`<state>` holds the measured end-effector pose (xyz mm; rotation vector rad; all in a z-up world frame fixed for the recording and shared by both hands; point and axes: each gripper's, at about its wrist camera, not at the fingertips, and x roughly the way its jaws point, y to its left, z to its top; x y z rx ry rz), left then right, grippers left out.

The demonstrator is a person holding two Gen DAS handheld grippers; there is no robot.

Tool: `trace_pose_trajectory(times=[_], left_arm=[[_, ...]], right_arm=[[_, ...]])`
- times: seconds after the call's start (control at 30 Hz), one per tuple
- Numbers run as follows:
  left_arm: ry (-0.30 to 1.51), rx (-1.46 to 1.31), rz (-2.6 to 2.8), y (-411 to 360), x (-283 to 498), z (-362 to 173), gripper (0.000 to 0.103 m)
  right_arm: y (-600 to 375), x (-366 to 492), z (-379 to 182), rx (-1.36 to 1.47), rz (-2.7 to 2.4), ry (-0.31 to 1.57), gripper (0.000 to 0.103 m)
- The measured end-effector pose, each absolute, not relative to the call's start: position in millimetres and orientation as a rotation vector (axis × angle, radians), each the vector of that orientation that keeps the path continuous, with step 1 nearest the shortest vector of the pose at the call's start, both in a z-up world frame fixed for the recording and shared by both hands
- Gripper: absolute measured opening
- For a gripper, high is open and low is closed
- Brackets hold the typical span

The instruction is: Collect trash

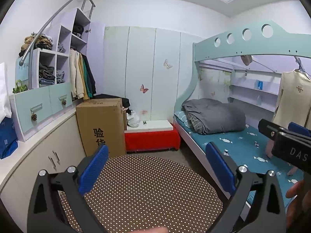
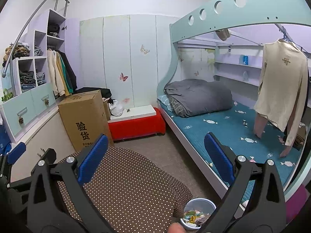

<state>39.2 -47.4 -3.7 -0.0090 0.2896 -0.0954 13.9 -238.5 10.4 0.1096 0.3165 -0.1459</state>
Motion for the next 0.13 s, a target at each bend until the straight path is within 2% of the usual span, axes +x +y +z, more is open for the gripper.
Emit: trace_pose_trajectory(times=[0.13], left_arm=[[0.299, -0.013, -0.091, -46.3, 42.8, -4.6, 0.098]], right_arm=[[-237.8, 14.5, 9.6, 0.110, -0.146, 0.317, 0.097]])
